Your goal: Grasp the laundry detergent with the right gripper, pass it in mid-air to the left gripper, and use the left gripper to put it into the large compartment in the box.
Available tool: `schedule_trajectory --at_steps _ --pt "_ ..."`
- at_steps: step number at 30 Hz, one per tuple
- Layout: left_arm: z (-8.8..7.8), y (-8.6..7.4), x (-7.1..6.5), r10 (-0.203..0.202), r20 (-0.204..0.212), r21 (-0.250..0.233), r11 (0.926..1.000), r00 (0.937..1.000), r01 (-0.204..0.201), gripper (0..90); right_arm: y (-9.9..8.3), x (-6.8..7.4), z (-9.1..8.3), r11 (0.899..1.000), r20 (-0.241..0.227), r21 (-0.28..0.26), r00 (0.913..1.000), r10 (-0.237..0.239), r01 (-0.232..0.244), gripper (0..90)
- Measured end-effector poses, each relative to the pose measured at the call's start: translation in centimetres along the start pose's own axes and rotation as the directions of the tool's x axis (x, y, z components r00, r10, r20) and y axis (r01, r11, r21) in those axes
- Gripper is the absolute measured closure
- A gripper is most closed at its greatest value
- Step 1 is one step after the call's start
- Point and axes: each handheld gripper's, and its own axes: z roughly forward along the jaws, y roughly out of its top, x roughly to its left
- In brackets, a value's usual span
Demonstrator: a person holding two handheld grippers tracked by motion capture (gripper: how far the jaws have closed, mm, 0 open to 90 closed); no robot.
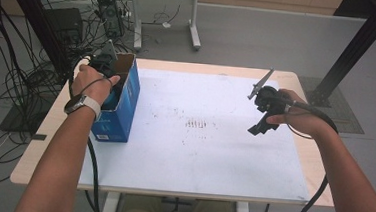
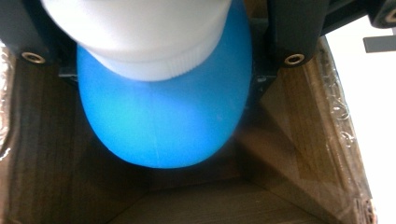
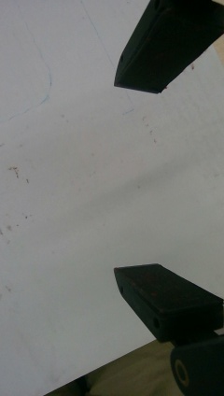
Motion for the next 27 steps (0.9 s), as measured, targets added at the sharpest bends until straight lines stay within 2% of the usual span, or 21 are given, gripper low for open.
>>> schedule_trajectory --at_steps 8,11,14,15,24,25,27 --pt "0.1 0.1 -0.1 0.02 0.01 -0.014 0.9997 0.9997 -0.02 37.7 -0.1 0.0 0.0 1.0 -0.001 0.001 1.0 0.002 -0.002 8.0" --pt "0.0 0.1 0.0 0.02 0.015 -0.008 0.9998 0.9997 -0.02 32.9 0.0 0.0 0.0 1.0 0.0 0.004 1.0 0.001 -0.001 8.0" --pt "-0.3 0.0 0.3 0.033 0.02 -0.023 0.9992 0.9993 -0.032 30.0 0.0 0.0 0.0 1.0 -0.001 0.002 1.0 0.0 0.0 8.0" --pt "-0.4 -0.1 0.3 0.021 0.024 -0.026 0.9994 0.9995 -0.02 29.8 0.1 0.0 0.0 1.0 -0.003 0.003 1.0 0.0 0.0 8.0" --pt "-2.0 -0.2 0.4 0.068 0.045 -0.064 0.9958 0.9967 -0.065 27.0 0.4 0.4 -0.1 1.0 -0.002 0.001 0.9999 -0.012 0.012 8.0" --pt "-2.2 -0.2 0.4 0.066 0.055 -0.068 0.9958 0.9963 -0.062 24.5 0.4 0.4 -0.1 1.0 -0.002 0.002 0.9999 -0.012 0.012 8.0" --pt "-2.6 -0.2 0.4 0.08 0.05 -0.066 0.9949 0.9956 -0.076 20.6 0.3 0.4 -0.2 1.0 -0.002 0.003 0.9999 -0.012 0.012 8.0"
